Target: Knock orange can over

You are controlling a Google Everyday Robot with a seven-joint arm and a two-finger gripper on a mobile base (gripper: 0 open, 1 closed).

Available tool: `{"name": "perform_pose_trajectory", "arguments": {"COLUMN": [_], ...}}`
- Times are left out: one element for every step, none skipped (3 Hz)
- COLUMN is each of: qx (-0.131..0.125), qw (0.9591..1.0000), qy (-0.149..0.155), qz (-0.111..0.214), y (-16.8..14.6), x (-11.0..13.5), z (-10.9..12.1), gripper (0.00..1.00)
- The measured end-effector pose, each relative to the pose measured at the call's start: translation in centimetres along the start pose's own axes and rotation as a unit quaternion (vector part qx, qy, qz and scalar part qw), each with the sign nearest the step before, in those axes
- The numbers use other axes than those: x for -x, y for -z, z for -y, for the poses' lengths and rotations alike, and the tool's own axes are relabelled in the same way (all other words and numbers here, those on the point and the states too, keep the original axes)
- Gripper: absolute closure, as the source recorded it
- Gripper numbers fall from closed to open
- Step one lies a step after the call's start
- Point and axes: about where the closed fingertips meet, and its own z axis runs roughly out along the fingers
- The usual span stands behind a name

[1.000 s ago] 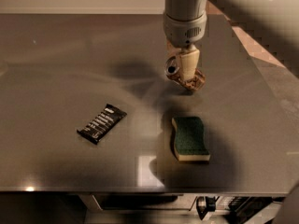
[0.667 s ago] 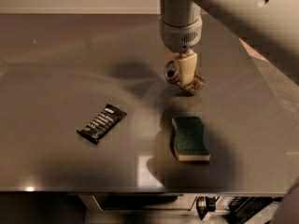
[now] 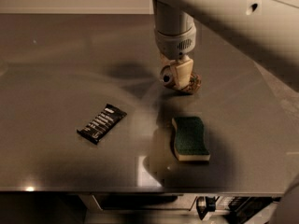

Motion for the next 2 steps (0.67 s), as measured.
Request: {"name": "perform_pose_trajectory", "arguments": {"qx": [0.009,0.021], "qw": [0.9999,0.9995], "qy": [0.011,0.019], "qz": [0.002,0.011], "y": [-0.36,-0.84], "x": [0.42,0.69], "z": [-0.35,-0.53], "gripper": [0.00,0.00]}}
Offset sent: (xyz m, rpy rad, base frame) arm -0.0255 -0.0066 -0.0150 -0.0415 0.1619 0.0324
